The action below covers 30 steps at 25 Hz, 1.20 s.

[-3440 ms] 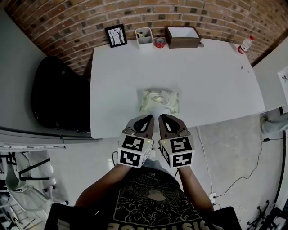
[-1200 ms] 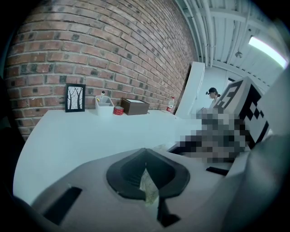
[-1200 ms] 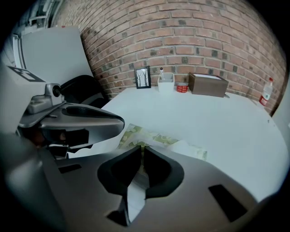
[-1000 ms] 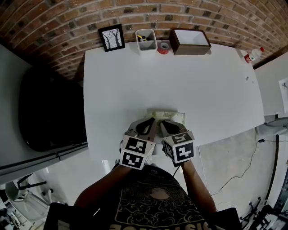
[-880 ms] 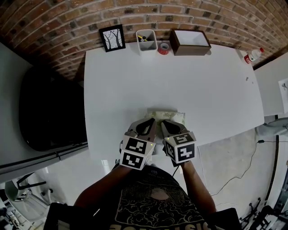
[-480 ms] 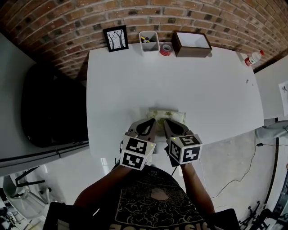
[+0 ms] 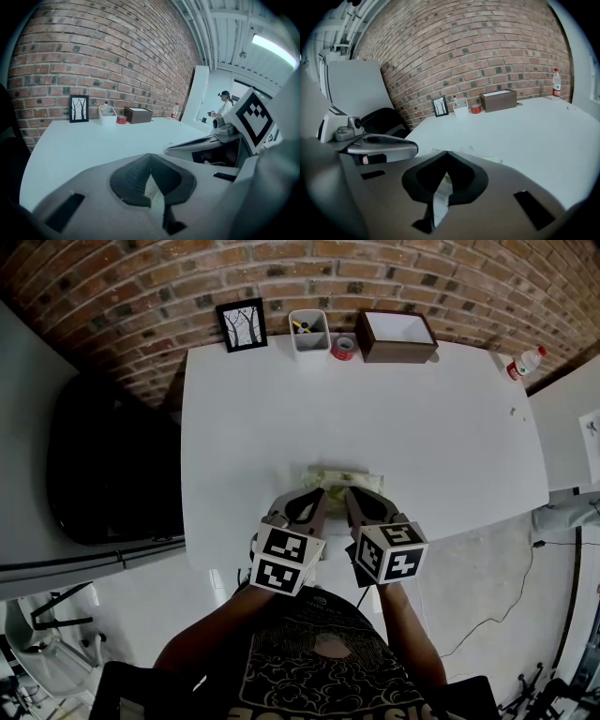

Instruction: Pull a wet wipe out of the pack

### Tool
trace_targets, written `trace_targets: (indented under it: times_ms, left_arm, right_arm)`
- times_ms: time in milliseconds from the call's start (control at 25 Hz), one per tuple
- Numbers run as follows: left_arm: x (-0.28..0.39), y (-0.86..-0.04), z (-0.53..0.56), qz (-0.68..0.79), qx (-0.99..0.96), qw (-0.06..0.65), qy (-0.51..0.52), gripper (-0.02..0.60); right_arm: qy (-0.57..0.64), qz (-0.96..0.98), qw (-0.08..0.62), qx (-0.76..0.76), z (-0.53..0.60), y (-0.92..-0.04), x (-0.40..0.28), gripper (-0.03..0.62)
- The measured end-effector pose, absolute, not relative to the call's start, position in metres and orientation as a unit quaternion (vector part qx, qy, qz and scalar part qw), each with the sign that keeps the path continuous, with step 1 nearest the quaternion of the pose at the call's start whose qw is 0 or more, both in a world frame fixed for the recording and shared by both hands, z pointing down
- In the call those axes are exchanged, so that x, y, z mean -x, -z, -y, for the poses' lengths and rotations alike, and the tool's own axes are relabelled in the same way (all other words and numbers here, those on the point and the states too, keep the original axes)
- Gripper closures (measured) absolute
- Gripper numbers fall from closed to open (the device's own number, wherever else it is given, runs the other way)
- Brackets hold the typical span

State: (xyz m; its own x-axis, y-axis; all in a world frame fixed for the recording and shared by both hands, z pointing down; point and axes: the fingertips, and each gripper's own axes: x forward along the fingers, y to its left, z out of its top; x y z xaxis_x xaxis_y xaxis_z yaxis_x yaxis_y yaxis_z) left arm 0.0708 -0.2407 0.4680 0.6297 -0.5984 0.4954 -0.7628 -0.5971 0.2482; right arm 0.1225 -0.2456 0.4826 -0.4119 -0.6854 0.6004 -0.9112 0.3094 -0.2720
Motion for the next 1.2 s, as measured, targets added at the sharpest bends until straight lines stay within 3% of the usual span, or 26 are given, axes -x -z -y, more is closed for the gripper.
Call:
trace_targets:
  times_ms: [1200]
  left_arm:
    - [-0.075, -0.442, 0.222, 0.404, -0.877, 0.2, -0.164, 0.571]
  right_arm:
    - [-0.218, 0.811, 0.146, -0.523, 0.235, -0.416, -0.127, 0.579]
